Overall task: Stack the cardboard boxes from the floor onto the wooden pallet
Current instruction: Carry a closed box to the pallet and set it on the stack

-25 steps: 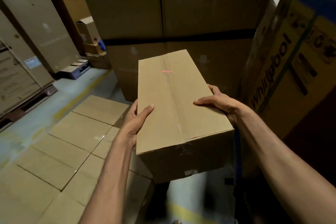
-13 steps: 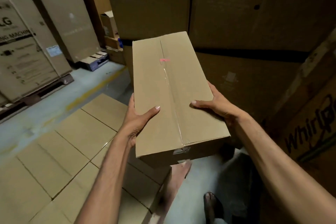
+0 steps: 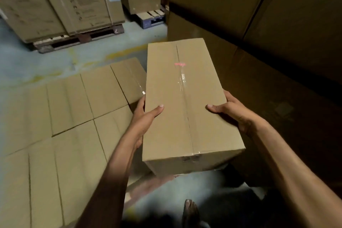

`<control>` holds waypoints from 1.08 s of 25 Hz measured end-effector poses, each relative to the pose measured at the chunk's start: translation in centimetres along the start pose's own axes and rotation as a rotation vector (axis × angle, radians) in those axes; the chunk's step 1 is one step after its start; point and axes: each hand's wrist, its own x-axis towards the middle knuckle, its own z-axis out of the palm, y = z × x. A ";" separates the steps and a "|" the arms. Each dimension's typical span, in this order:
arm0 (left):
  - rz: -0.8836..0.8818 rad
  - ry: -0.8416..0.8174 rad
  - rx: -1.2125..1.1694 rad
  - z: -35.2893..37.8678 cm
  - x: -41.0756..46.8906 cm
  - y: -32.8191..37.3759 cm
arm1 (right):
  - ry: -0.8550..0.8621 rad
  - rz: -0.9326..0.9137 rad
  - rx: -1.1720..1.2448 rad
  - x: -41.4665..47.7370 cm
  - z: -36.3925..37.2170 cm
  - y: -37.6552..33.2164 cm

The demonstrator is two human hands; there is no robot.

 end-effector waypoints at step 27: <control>-0.654 0.185 0.015 2.2 15.2 -17.1 | -0.351 0.668 -0.385 27.2 -1.0 11.0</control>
